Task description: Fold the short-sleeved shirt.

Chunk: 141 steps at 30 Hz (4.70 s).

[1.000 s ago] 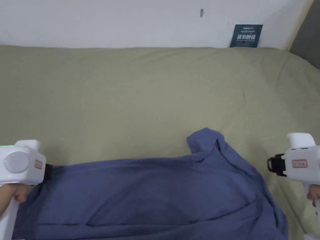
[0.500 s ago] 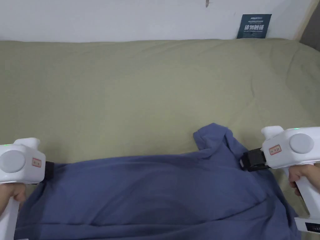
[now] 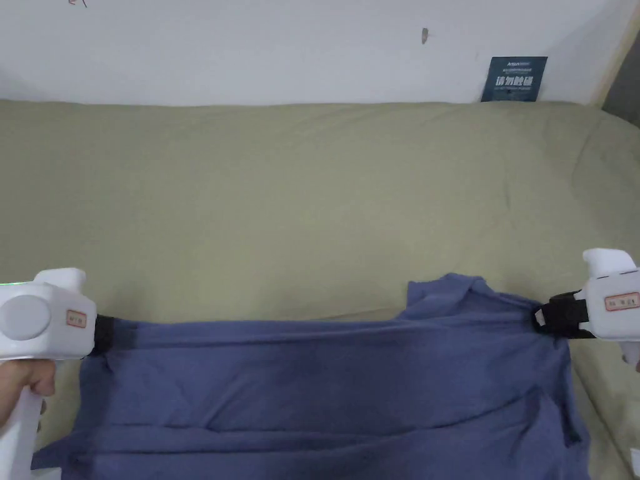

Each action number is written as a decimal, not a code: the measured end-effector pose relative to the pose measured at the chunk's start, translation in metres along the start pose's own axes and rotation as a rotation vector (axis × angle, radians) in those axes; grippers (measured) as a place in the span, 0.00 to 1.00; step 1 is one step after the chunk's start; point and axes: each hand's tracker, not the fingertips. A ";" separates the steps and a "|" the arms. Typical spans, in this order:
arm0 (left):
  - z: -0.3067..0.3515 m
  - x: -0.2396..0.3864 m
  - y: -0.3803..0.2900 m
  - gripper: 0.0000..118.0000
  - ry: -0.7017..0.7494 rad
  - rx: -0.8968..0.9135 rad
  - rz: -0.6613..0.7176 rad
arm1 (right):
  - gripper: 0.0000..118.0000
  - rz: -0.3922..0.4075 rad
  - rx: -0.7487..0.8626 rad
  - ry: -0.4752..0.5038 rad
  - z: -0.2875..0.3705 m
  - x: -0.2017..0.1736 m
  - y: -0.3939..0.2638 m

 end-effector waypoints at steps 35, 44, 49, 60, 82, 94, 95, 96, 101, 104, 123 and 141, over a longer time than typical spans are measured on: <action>0.094 -0.038 -0.196 0.92 0.027 0.064 -0.041 | 0.95 0.062 0.085 -0.087 0.094 -0.016 -0.206; 0.184 0.003 -0.178 0.72 -0.030 0.388 -0.007 | 0.61 0.025 0.373 -0.097 0.162 -0.068 -0.181; 0.208 0.038 -0.182 0.03 -0.079 0.507 -0.033 | 0.04 0.003 0.587 -0.111 0.175 -0.122 -0.189; 0.197 0.042 -0.194 0.03 -0.079 0.548 -0.045 | 0.01 0.093 0.604 -0.089 0.156 -0.194 -0.207; 0.063 -0.138 -0.151 0.43 -0.557 -0.092 0.326 | 0.01 0.110 0.456 -0.071 0.116 -0.228 -0.205; -0.009 -0.106 -0.140 0.96 -0.832 -0.269 0.411 | 0.01 0.065 0.403 -0.090 0.106 -0.219 -0.203; -0.023 -0.115 -0.140 0.96 -0.815 -0.259 0.404 | 0.01 0.059 0.399 -0.090 0.106 -0.218 -0.203; -0.028 -0.116 -0.137 0.96 -0.796 -0.247 0.396 | 0.01 0.053 0.396 -0.089 0.106 -0.217 -0.204; -0.016 -0.100 -0.135 0.87 -0.823 -0.267 0.365 | 0.01 0.036 0.376 -0.079 0.101 -0.213 -0.209; -0.007 -0.090 -0.139 0.22 -0.779 -0.275 0.337 | 0.01 0.021 0.373 -0.066 0.101 -0.212 -0.211; 0.065 -0.148 -0.131 0.12 -0.579 -0.155 0.389 | 0.01 0.037 0.428 -0.025 0.118 -0.203 -0.202; 0.128 0.035 -0.097 0.12 -0.233 -0.144 -0.064 | 0.01 -0.001 0.430 0.008 0.129 -0.181 -0.223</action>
